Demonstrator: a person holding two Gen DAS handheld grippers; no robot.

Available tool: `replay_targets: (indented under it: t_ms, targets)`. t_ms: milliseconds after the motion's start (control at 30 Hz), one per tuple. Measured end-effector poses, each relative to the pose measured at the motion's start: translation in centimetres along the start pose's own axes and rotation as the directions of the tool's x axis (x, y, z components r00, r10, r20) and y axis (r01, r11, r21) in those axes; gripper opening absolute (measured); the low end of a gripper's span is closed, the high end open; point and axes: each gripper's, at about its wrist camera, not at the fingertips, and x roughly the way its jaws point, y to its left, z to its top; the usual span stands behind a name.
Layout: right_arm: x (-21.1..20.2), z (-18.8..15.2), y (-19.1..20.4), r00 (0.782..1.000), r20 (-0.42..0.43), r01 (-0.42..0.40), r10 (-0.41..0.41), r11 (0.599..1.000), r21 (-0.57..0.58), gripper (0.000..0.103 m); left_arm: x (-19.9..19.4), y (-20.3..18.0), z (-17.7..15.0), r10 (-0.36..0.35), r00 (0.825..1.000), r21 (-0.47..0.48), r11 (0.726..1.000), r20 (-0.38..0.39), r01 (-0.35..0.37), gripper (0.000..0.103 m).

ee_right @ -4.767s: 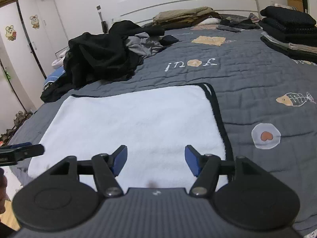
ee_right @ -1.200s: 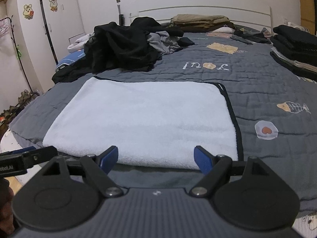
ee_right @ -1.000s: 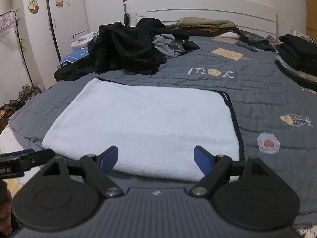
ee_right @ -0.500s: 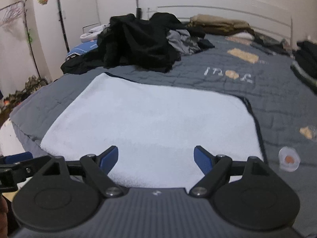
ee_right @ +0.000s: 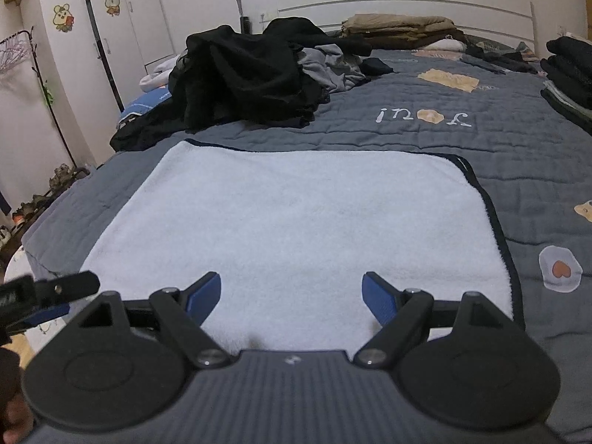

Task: Fold clothes
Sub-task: 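Move both open grippers over the white blanket's edge, then pinch the white fleece edge with the left gripper and lift it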

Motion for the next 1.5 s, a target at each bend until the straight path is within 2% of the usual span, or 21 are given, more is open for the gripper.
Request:
replay_targets:
  t_ms: [100, 300, 433, 500, 567, 1033, 1100, 1133, 1200, 1267, 1500]
  targets:
    - [0.2, 0.0, -0.4, 1.000, -0.004, -0.006, 0.006, 1.000, 0.023, 0.083, 0.7, 1.2, 0.5, -0.006, 1.000, -0.077, 0.997, -0.015, 0.005, 0.100]
    - [0.2, 0.1, -0.9, 1.000, 0.005, -0.010, 0.010, 0.999, 0.041, 0.083, 1.3, 3.4, 1.4, -0.014, 1.000, -0.191, 0.981, 0.002, 0.015, 0.093]
    - [0.3, 0.1, -1.0, 1.000, 0.002, -0.017, 0.017, 0.998, 0.053, 0.083, 2.0, 5.5, 1.9, -0.043, 0.999, -0.310, 0.950, -0.013, 0.037, 0.092]
    - [0.3, 0.1, -1.0, 1.000, 0.002, -0.021, 0.021, 0.998, 0.055, 0.083, 2.4, 6.5, 1.6, -0.085, 0.996, -0.377, 0.923, -0.018, 0.072, 0.087]
    - [0.3, 0.1, -0.9, 1.000, 0.002, -0.020, 0.020, 0.999, 0.050, 0.083, 2.9, 6.9, 1.4, -0.100, 0.995, -0.407, 0.910, -0.026, 0.080, 0.086]
    - [0.5, 0.1, -0.9, 1.000, -0.001, -0.018, 0.018, 0.998, 0.059, 0.083, 5.2, 7.2, 0.5, -0.127, 0.991, -0.487, 0.868, -0.039, 0.092, 0.084]
    - [0.5, 0.0, -0.8, 1.000, -0.002, -0.020, 0.020, 0.998, 0.059, 0.083, 5.1, 7.3, 0.5, -0.120, 0.993, -0.497, 0.862, -0.014, 0.097, 0.078]
    - [0.4, 0.0, -0.8, 1.000, 0.000, -0.019, 0.019, 0.998, 0.056, 0.083, 5.0, 7.3, 0.6, -0.117, 0.993, -0.493, 0.864, 0.002, 0.103, 0.078]
    - [0.4, 0.0, -0.9, 1.000, 0.002, -0.017, 0.016, 0.999, 0.050, 0.083, 4.7, 7.2, 0.7, -0.110, 0.993, -0.480, 0.870, 0.032, 0.111, 0.066]
    - [0.6, -0.1, -0.9, 1.000, -0.003, -0.014, 0.014, 0.998, 0.057, 0.083, 4.5, 7.0, 0.9, -0.104, 0.993, -0.464, 0.878, 0.050, 0.115, 0.061]
    - [0.8, -0.2, -0.9, 1.000, -0.011, -0.016, 0.016, 0.998, 0.057, 0.083, 6.5, 7.6, 0.5, -0.079, 0.997, -0.505, 0.860, 0.005, 0.071, 0.064]
